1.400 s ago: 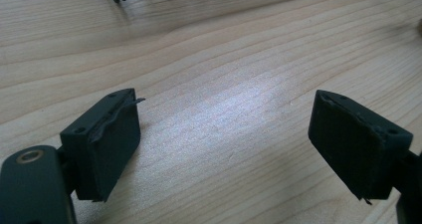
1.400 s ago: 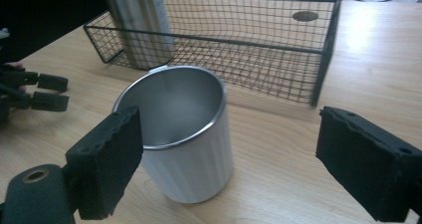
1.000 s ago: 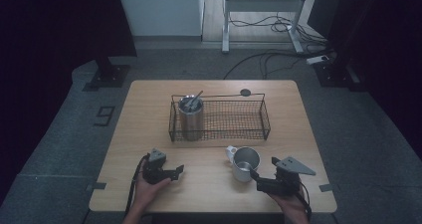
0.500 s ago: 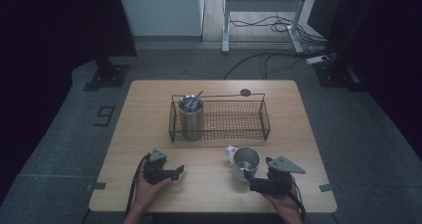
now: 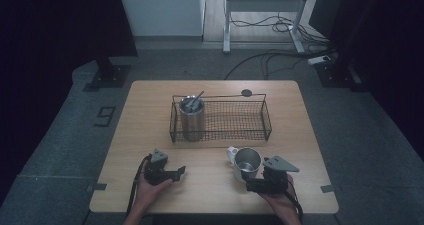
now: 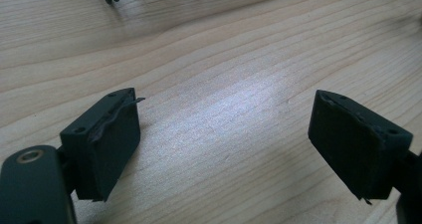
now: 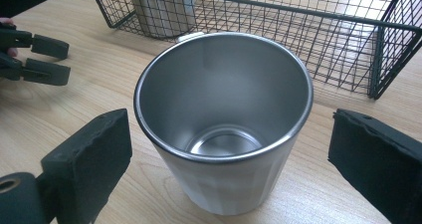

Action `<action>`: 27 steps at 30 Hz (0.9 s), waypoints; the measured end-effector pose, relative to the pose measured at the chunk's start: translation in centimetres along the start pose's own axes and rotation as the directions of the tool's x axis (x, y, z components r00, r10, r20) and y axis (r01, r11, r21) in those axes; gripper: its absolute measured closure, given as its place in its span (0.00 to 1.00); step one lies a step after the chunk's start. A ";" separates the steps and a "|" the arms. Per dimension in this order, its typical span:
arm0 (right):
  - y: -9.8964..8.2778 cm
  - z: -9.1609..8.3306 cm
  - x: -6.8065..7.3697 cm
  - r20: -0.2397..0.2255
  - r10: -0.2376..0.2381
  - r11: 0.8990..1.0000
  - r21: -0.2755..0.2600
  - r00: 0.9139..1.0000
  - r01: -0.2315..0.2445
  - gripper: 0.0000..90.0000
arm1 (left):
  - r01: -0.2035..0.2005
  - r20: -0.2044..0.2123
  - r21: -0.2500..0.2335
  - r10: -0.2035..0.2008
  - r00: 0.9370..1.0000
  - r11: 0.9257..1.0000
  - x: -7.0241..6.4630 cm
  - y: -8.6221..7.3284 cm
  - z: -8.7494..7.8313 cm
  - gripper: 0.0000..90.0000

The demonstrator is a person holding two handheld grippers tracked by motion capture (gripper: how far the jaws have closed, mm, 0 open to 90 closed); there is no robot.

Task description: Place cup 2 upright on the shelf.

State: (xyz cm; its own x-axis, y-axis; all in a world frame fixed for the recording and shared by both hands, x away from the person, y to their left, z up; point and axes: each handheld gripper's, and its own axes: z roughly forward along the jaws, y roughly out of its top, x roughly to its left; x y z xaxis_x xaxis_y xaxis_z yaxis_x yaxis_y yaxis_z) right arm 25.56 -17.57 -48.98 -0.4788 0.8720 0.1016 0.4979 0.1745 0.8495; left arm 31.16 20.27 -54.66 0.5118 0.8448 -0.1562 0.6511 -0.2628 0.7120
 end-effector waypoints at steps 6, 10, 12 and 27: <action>0.0 0.5 0.1 0.007 -0.005 1.000 0.009 1.000 0.005 0.03 | 0.000 0.007 0.000 0.000 1.000 1.000 0.0 0.0 0.0 0.15; 0.0 1.1 0.1 0.006 -0.009 1.000 0.015 1.000 0.008 0.01 | -0.002 0.007 0.002 0.002 1.000 1.000 0.0 0.0 0.0 0.15; 0.0 1.4 0.2 0.011 -0.012 1.000 0.017 1.000 0.012 0.01 | -0.002 0.007 0.002 0.002 1.000 1.000 0.0 0.0 0.0 0.15; 0.4 3.5 1.1 0.046 -0.051 0.998 0.030 0.998 0.050 0.00 | 0.002 0.013 0.000 -0.002 1.000 1.000 0.0 0.1 0.1 0.15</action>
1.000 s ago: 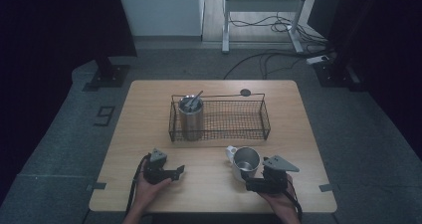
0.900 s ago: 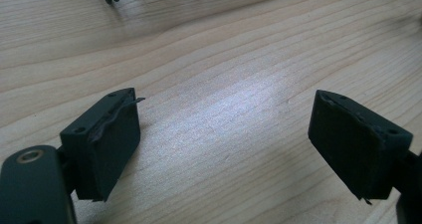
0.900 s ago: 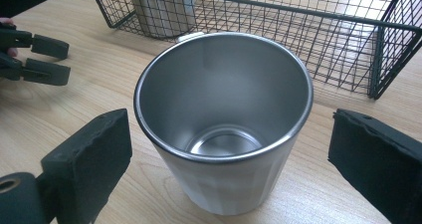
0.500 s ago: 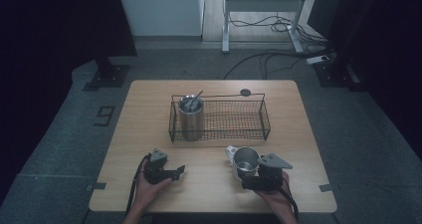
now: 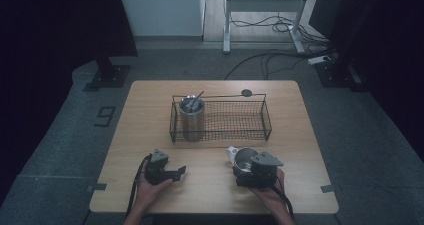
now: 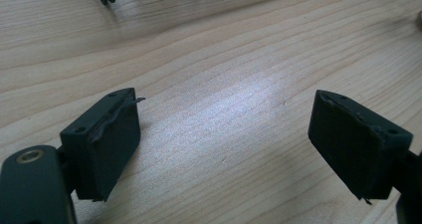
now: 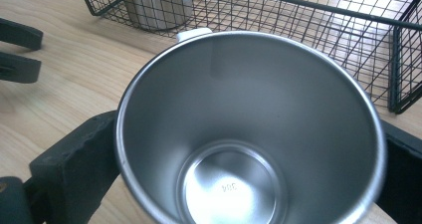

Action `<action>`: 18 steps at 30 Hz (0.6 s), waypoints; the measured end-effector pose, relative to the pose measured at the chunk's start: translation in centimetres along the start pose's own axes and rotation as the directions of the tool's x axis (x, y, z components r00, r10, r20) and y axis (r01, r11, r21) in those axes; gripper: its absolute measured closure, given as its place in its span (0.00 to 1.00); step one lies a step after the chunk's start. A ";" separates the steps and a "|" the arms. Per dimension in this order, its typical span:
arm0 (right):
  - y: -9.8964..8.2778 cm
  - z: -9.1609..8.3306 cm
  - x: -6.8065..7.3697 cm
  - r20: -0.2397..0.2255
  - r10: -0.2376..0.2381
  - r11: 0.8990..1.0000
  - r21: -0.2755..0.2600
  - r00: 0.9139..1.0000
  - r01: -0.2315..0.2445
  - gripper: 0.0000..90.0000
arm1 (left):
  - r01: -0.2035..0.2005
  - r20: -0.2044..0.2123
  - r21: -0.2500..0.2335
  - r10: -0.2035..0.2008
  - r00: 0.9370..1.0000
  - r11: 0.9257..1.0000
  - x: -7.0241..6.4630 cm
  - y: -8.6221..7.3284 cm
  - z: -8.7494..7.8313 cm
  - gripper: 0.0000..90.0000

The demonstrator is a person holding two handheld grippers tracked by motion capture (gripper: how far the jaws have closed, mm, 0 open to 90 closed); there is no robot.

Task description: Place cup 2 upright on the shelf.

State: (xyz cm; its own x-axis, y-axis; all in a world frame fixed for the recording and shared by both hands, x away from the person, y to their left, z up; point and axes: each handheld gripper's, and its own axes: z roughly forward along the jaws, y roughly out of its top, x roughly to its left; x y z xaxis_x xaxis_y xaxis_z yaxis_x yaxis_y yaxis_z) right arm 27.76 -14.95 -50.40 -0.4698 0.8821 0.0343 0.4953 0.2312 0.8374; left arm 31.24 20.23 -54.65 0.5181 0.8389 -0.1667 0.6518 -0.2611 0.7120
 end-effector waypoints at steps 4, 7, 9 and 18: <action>0.1 0.6 0.0 0.001 0.002 1.000 -0.002 1.000 -0.002 0.00 | 0.000 -0.001 0.000 0.000 1.000 1.000 0.0 0.0 0.0 0.15; 0.1 0.9 0.1 0.009 -0.001 1.000 0.003 1.000 0.001 0.00 | -0.001 -0.002 -0.001 0.001 1.000 1.000 -0.1 0.0 0.1 0.15; 0.0 1.1 0.1 0.014 -0.004 1.000 0.008 1.000 0.004 0.00 | -0.001 -0.002 -0.001 0.001 1.000 1.000 -0.1 0.0 0.1 0.15; -0.3 1.5 -0.1 0.031 -0.038 0.999 0.026 0.999 0.037 0.07 | -0.003 -0.003 0.000 0.003 1.000 1.000 -0.1 0.0 0.1 0.15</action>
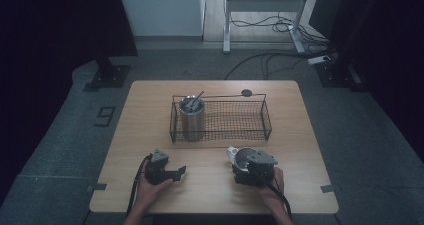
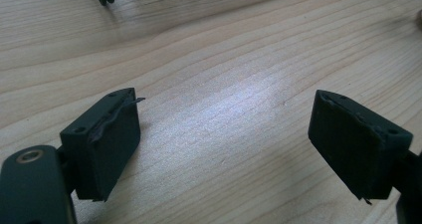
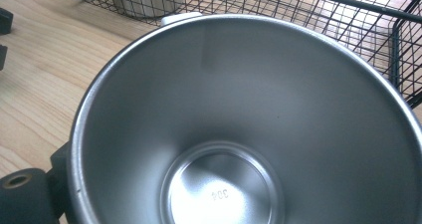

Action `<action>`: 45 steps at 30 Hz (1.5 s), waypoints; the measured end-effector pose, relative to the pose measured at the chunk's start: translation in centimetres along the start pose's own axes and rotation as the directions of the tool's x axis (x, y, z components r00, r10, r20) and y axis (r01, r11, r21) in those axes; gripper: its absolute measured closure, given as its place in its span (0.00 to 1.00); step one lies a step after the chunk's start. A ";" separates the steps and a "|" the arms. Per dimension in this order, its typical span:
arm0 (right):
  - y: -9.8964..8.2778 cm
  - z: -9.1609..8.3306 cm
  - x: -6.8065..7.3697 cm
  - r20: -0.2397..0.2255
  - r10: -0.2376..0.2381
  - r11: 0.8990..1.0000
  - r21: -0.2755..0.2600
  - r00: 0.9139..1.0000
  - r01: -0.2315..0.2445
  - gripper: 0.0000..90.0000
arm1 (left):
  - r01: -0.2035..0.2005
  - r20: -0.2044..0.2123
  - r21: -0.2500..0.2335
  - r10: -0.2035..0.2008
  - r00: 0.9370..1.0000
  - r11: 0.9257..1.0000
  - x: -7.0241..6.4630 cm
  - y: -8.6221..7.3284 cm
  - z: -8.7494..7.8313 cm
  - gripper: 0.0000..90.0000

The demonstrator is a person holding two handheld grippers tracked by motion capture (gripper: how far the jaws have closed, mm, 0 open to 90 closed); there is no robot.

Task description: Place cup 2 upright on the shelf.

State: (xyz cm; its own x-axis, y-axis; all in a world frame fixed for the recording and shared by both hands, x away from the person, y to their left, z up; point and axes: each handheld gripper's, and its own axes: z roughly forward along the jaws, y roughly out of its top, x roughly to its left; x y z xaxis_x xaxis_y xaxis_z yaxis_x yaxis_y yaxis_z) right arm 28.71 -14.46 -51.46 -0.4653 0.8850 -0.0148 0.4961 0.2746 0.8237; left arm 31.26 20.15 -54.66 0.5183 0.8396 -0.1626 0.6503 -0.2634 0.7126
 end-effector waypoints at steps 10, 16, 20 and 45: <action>0.0 0.0 -0.1 -0.011 -0.007 1.000 -0.005 1.000 0.007 0.08 | -0.006 0.000 0.002 0.006 1.000 1.000 0.0 0.0 0.0 0.15; -0.1 0.0 -0.2 -0.017 -0.012 1.000 -0.004 1.000 0.012 0.08 | -0.007 -0.003 0.003 0.007 1.000 1.000 -0.1 0.0 0.0 0.15; -0.1 0.0 -0.2 -0.018 -0.012 1.000 -0.004 1.000 0.012 0.08 | -0.009 -0.005 0.004 0.009 1.000 1.000 -0.1 0.0 0.1 0.15; 0.6 -1.9 -0.9 -0.047 0.031 0.998 -0.053 0.998 -0.033 0.08 | -0.022 -0.016 0.010 0.022 1.000 1.000 -0.2 0.1 0.1 0.16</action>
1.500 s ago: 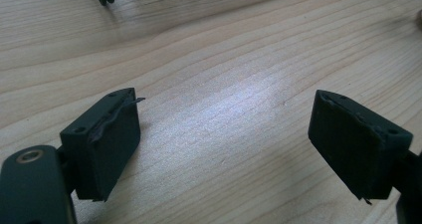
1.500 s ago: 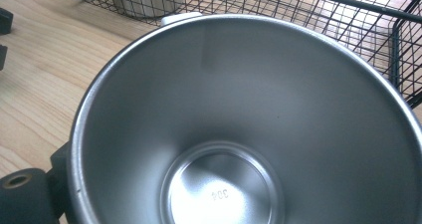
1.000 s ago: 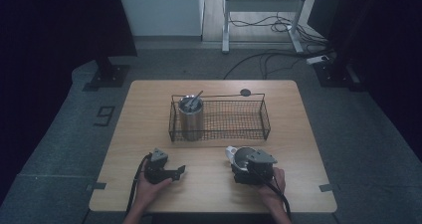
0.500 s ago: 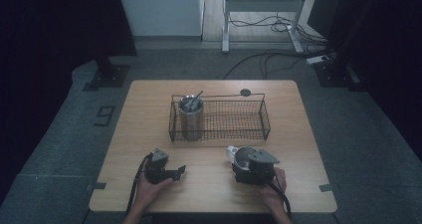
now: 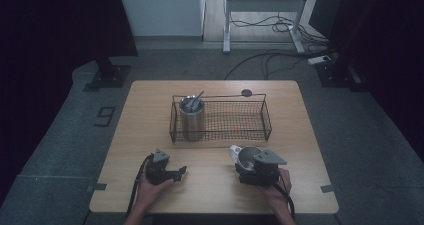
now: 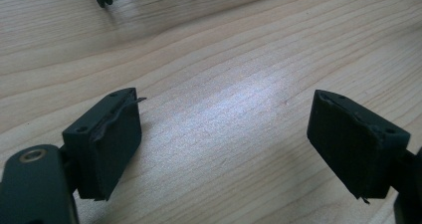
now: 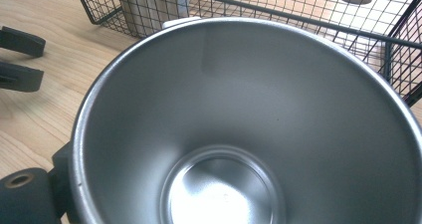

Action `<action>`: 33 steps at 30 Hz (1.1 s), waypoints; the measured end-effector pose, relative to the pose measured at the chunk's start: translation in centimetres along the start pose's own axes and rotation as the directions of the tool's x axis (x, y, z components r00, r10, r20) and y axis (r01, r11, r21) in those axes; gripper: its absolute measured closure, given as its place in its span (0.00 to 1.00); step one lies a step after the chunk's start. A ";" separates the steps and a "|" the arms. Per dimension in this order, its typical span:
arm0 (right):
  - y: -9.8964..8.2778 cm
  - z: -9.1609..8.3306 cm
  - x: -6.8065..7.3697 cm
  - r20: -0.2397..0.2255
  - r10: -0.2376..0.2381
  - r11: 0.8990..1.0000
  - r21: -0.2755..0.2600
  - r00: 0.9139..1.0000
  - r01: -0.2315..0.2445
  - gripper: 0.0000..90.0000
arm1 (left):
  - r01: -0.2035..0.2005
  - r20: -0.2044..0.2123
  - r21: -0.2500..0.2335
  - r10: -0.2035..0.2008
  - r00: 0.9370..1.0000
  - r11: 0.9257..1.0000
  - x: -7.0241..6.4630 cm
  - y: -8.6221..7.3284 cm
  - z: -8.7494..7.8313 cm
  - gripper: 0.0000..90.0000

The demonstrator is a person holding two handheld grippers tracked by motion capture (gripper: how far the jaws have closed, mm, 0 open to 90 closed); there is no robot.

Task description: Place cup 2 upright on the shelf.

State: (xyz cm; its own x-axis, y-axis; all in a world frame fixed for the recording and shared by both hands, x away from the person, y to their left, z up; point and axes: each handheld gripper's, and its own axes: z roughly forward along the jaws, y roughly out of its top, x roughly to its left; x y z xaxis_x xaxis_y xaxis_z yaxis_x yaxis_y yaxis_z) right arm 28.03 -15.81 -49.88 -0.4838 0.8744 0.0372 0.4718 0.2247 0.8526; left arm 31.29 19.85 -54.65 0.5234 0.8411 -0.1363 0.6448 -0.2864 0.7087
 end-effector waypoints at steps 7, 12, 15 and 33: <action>0.3 -1.1 -0.2 -0.017 0.023 1.000 -0.011 1.000 -0.023 0.08 | 0.006 0.005 -0.004 -0.006 1.000 1.000 0.1 0.0 0.0 0.16; 0.7 -1.9 -0.6 -0.010 0.051 0.998 -0.032 0.999 -0.051 0.08 | 0.003 0.001 -0.003 -0.003 1.000 1.000 0.0 0.0 0.0 0.16; 1.2 -2.4 -0.8 -0.003 0.060 0.998 -0.034 0.998 -0.060 0.08 | 0.008 0.003 -0.005 -0.008 1.000 1.000 0.1 0.0 0.0 0.16; 5.2 -4.4 -0.7 0.050 0.061 0.996 -0.066 0.997 -0.058 0.08 | 0.014 0.005 -0.007 -0.014 1.000 1.000 0.2 0.0 -0.1 0.16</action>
State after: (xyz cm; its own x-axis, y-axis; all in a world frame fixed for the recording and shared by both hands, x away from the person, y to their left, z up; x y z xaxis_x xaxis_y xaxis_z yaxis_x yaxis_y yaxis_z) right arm 27.58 -17.11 -43.21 -0.4166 0.9069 0.0632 0.4495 0.1451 0.8814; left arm 31.34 20.11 -54.65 0.5176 0.8424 -0.1497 0.6477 -0.2715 0.7119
